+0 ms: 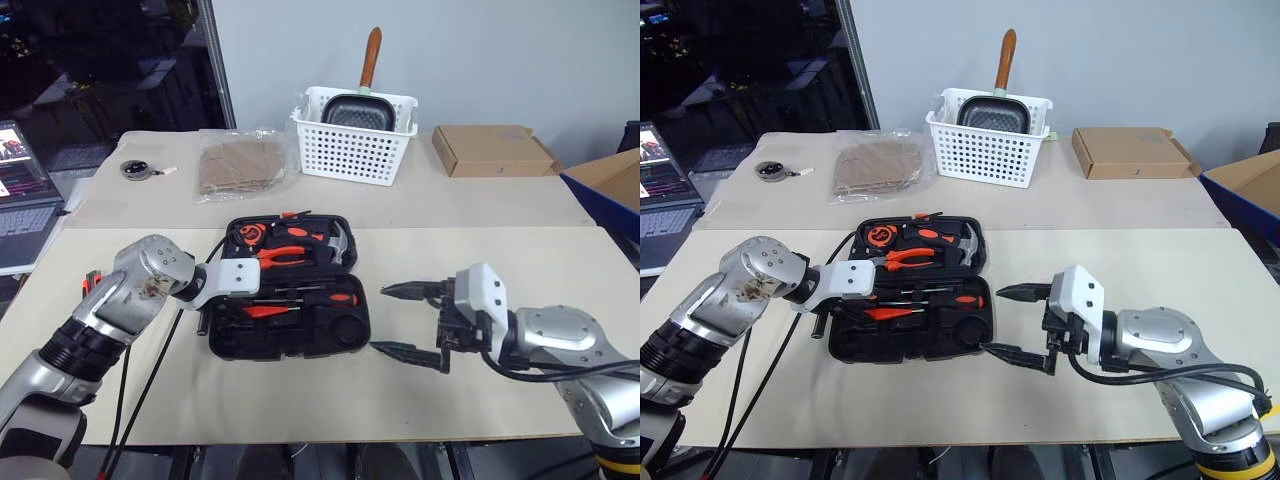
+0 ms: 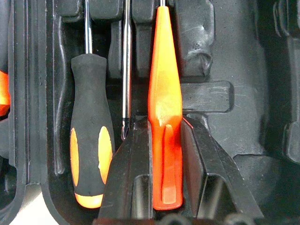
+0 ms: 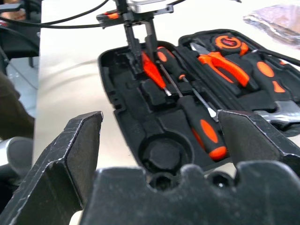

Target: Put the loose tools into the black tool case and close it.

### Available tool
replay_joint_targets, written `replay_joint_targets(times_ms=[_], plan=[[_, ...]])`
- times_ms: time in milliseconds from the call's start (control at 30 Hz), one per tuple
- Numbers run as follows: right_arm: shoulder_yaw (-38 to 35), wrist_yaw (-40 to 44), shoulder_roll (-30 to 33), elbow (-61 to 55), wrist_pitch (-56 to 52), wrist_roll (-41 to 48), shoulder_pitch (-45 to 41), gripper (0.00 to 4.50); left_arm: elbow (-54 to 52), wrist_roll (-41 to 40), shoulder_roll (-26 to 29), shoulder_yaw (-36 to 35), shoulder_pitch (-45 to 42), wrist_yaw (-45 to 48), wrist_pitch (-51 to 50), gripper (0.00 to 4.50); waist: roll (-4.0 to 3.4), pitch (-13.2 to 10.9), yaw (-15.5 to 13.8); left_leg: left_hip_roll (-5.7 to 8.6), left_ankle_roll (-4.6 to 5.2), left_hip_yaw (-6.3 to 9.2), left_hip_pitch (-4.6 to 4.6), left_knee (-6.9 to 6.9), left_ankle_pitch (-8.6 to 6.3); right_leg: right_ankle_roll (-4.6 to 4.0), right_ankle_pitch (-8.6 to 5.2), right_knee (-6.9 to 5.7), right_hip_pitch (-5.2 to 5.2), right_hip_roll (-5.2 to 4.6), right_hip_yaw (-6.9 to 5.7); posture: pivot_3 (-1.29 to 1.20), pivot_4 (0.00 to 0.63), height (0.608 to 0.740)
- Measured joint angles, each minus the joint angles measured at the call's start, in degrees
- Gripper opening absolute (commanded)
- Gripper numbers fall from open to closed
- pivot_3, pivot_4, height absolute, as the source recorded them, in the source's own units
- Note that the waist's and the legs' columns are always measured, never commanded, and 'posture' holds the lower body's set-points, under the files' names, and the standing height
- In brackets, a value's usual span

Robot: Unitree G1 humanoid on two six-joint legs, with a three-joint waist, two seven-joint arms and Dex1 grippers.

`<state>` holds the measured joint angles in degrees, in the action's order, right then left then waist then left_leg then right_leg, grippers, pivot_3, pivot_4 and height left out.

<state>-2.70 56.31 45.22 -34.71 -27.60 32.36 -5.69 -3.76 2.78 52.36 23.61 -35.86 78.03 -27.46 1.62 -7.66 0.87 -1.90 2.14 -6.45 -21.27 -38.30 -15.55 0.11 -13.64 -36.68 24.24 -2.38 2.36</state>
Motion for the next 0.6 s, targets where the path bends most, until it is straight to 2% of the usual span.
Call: replay_joint_targets(times_ms=[100,233,367,467,600], plan=[[-0.14,0.91,0.26,0.35,0.74,-0.02,0.38,4.5,0.04,-0.33,-0.18,-1.17,-0.03,-0.39,0.9,2.6,0.0,0.0,-0.11,0.02,0.0,0.0,-0.01,-0.01,0.0,0.0,0.0,0.0,0.0,-0.03,0.0,0.0,0.15,0.74],[-0.29,1.22,0.32,0.53,1.37,-0.07,0.84,4.5,-1.69,-3.64,-0.63,-5.34,2.25,-1.53,-0.12,2.6,0.03,-0.02,-0.13,0.0,0.0,0.01,-0.13,-0.06,0.0,0.01,0.0,0.02,0.07,-0.06,-0.01,0.0,0.15,0.74],[-0.26,1.61,0.32,1.27,2.08,-0.15,1.38,4.5,-8.52,-11.9,-1.3,-15.46,6.99,-3.41,-5.45,2.6,0.01,-0.01,-0.04,-0.02,0.01,0.01,-0.13,-0.06,-0.01,0.07,-0.04,0.0,0.08,-0.1,0.01,0.0,0.15,0.74],[-0.06,1.82,0.21,1.89,2.27,-0.33,1.1,4.5,-12.6,-18.1,-2.78,-20.51,11.68,-4.99,-10.47,1.96,0.01,-0.01,-0.08,-0.01,0.0,0.02,-0.1,-0.07,-0.01,0.08,-0.05,-0.02,0.05,-0.1,0.0,0.0,0.15,0.74],[0.58,2.19,0.0,2.83,2.65,-0.75,-0.06,4.5,-13.79,-22.16,-8.07,-24.94,17.19,-11.12,-12.47,0.48,0.02,-0.01,-0.18,0.0,-0.03,0.04,-0.04,-0.11,0.01,0.07,-0.04,-0.07,-0.03,-0.12,-0.01,0.0,0.15,0.74]])
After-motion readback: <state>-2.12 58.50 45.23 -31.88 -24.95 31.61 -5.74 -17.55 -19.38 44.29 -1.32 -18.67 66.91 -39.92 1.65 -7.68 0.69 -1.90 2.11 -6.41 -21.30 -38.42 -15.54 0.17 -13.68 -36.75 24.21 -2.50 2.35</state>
